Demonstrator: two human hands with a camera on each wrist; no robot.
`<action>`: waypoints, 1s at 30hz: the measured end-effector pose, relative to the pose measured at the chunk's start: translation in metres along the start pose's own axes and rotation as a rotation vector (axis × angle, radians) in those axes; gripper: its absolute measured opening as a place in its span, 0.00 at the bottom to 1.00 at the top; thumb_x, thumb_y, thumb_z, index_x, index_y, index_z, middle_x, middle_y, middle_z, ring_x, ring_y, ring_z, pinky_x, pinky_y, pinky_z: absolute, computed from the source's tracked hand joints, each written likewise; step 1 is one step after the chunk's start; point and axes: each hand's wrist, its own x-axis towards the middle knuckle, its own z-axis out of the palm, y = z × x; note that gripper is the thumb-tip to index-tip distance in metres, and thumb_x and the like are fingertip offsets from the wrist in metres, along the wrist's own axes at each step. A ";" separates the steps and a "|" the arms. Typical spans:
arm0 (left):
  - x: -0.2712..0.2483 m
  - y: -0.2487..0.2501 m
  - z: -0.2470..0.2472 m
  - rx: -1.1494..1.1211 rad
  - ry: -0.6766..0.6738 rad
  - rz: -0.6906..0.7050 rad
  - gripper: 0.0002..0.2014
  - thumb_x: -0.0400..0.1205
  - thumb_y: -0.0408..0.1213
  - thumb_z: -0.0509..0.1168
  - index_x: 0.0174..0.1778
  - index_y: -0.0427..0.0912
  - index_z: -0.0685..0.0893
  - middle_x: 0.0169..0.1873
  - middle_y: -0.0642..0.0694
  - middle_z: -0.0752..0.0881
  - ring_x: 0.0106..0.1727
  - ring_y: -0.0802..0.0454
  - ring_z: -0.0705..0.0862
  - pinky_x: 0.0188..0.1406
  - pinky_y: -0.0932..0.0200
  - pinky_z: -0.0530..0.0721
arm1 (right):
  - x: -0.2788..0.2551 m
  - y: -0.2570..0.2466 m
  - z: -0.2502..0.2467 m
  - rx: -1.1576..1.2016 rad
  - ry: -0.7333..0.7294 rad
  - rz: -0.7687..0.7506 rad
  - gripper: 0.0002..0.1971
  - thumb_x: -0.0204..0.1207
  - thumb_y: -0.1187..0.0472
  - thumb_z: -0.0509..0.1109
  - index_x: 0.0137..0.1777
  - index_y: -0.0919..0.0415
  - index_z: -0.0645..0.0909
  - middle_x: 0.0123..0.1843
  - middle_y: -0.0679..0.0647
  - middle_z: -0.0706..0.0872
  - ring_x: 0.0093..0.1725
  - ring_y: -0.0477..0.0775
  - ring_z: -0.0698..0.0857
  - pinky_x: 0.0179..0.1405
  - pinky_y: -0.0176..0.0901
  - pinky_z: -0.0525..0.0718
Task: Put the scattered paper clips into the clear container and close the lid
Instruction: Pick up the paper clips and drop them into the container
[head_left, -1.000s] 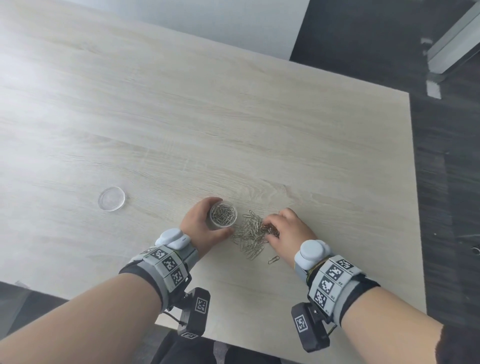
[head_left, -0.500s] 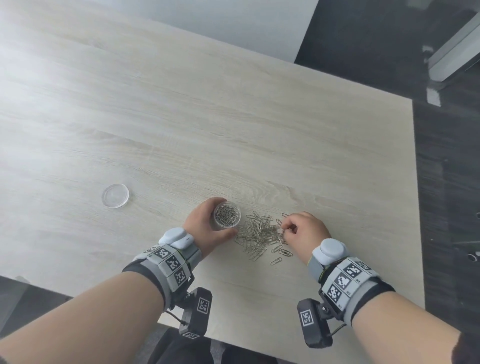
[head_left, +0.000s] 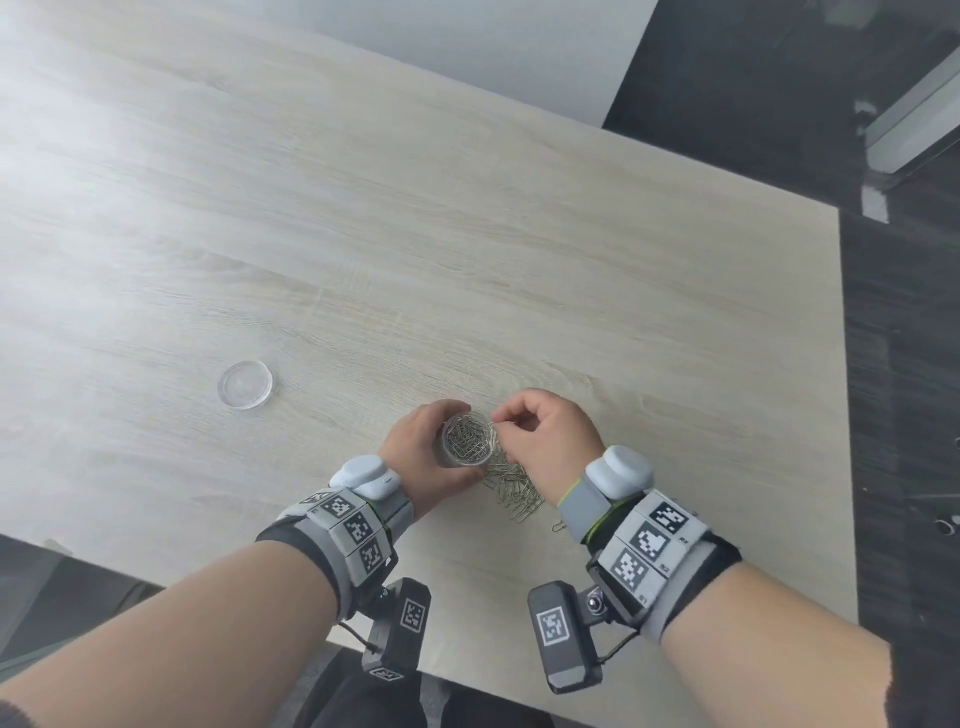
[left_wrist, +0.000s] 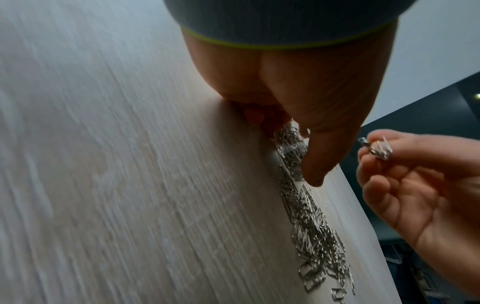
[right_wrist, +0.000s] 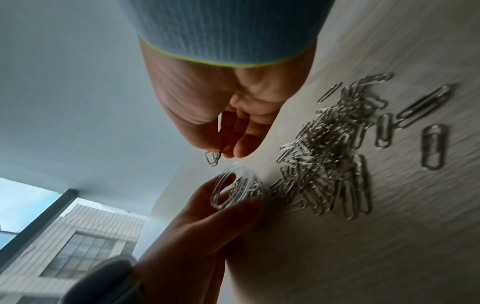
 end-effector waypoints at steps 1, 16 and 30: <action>0.000 0.001 0.000 0.004 -0.005 0.004 0.37 0.62 0.56 0.77 0.68 0.52 0.78 0.58 0.54 0.83 0.60 0.54 0.81 0.63 0.51 0.80 | 0.001 -0.003 0.004 -0.029 -0.003 -0.018 0.05 0.68 0.60 0.73 0.38 0.47 0.85 0.33 0.43 0.85 0.33 0.43 0.84 0.35 0.33 0.80; 0.003 0.003 -0.005 -0.004 -0.039 0.005 0.37 0.66 0.48 0.81 0.71 0.50 0.77 0.62 0.53 0.83 0.64 0.54 0.80 0.68 0.50 0.78 | 0.002 0.027 -0.035 -0.227 0.067 -0.014 0.11 0.72 0.59 0.70 0.52 0.45 0.85 0.53 0.41 0.83 0.43 0.39 0.83 0.45 0.34 0.80; 0.002 0.005 -0.006 0.011 -0.041 -0.016 0.38 0.63 0.54 0.77 0.71 0.52 0.77 0.62 0.54 0.83 0.63 0.54 0.80 0.67 0.50 0.79 | -0.014 0.059 -0.031 -0.857 -0.277 -0.128 0.48 0.54 0.32 0.73 0.77 0.36 0.59 0.71 0.43 0.65 0.69 0.55 0.65 0.65 0.53 0.73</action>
